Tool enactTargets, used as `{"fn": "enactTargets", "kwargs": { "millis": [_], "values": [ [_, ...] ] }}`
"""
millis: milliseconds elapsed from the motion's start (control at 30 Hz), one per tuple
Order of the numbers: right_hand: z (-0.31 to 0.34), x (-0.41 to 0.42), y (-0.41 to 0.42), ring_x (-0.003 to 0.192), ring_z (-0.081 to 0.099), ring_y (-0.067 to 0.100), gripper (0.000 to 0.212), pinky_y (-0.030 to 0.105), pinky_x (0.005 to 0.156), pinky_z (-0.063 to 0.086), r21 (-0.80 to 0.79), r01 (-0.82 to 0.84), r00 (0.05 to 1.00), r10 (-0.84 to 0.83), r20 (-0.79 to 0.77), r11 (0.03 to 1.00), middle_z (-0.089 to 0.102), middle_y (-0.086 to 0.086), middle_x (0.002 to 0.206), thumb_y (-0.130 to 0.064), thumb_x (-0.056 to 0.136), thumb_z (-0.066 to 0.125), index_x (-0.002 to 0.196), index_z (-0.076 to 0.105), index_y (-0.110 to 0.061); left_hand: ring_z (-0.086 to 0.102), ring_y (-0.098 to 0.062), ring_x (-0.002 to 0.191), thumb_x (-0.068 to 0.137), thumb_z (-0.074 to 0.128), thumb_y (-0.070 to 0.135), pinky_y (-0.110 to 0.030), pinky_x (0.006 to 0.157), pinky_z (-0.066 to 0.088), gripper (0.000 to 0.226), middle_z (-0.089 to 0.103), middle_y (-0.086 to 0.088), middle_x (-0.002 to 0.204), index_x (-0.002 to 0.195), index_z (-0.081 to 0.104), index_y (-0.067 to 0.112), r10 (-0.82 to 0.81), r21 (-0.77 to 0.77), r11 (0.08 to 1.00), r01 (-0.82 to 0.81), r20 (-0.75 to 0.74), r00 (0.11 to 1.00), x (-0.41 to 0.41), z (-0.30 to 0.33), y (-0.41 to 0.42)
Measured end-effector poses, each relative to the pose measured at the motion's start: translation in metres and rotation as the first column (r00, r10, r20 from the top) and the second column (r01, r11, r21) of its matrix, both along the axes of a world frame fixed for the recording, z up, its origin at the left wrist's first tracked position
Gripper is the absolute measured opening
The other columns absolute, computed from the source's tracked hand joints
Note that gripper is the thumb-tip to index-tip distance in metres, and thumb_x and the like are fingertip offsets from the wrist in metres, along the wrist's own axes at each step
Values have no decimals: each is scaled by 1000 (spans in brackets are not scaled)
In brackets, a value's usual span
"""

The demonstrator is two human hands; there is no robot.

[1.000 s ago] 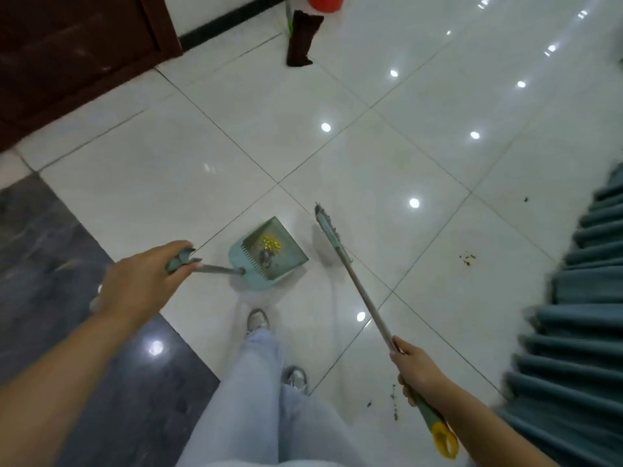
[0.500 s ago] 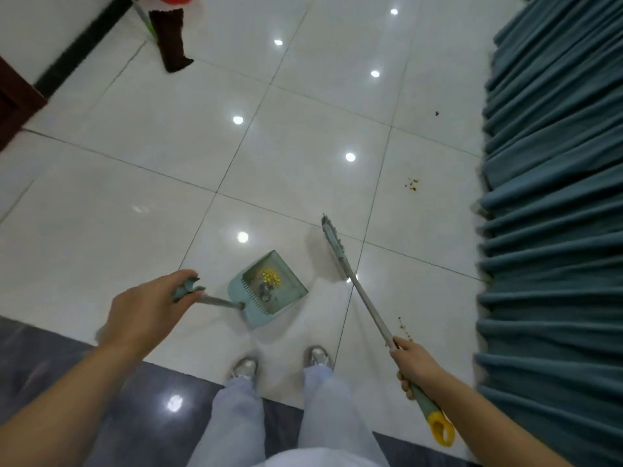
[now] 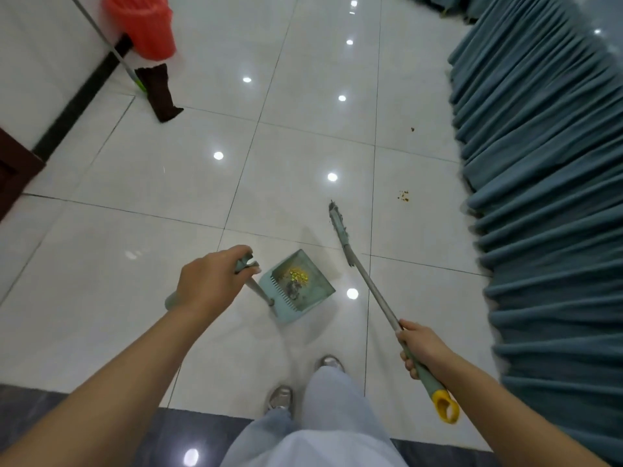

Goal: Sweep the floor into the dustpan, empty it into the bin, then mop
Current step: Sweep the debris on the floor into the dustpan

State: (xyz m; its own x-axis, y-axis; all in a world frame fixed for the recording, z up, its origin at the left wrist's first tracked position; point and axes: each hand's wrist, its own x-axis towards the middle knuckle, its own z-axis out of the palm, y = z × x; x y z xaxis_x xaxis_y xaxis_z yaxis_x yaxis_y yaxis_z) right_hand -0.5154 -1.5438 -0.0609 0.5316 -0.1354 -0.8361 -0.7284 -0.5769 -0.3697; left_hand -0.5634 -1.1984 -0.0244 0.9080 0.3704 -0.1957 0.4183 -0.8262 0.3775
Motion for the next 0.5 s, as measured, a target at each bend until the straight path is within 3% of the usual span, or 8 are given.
{"fn": "enactTargets", "kwargs": {
  "millis": [133, 267, 500],
  "values": [
    [14, 37, 22, 49, 41, 17, 40, 21, 40, 40, 20, 0, 1000, -1, 31, 1000, 47, 12, 67, -12, 100, 36, 137, 48, -22, 61, -22, 76, 87, 57, 53, -32, 69, 50, 22, 67, 9, 83, 99, 59, 35, 55, -16, 998, -54, 71, 996, 37, 10, 21],
    [24, 94, 42, 48, 42, 16, 40, 22, 40, 40, 46, -25, 997, 22, 70, 999, 48, 11, 66, -13, 101, 36, 138, 46, -22, 61, -21, 77, 87, 57, 52, -32, 68, 51, 28, 68, 6, 87, 107, 60, 32, 87, -23, 996, -84, 144, 986, 93, 18, 41],
    [20, 240, 91, 50, 44, 18, 42, 24, 42, 41, 85, -95, 990, 86, 107, 992, 49, 13, 69, -15, 100, 36, 140, 44, -24, 62, -21, 80, 88, 56, 53, -32, 70, 51, 29, 69, 6, 91, 109, 59, 33, 175, -20, 985, -174, 131, 976, 233, 25, 77]
  ]
}}
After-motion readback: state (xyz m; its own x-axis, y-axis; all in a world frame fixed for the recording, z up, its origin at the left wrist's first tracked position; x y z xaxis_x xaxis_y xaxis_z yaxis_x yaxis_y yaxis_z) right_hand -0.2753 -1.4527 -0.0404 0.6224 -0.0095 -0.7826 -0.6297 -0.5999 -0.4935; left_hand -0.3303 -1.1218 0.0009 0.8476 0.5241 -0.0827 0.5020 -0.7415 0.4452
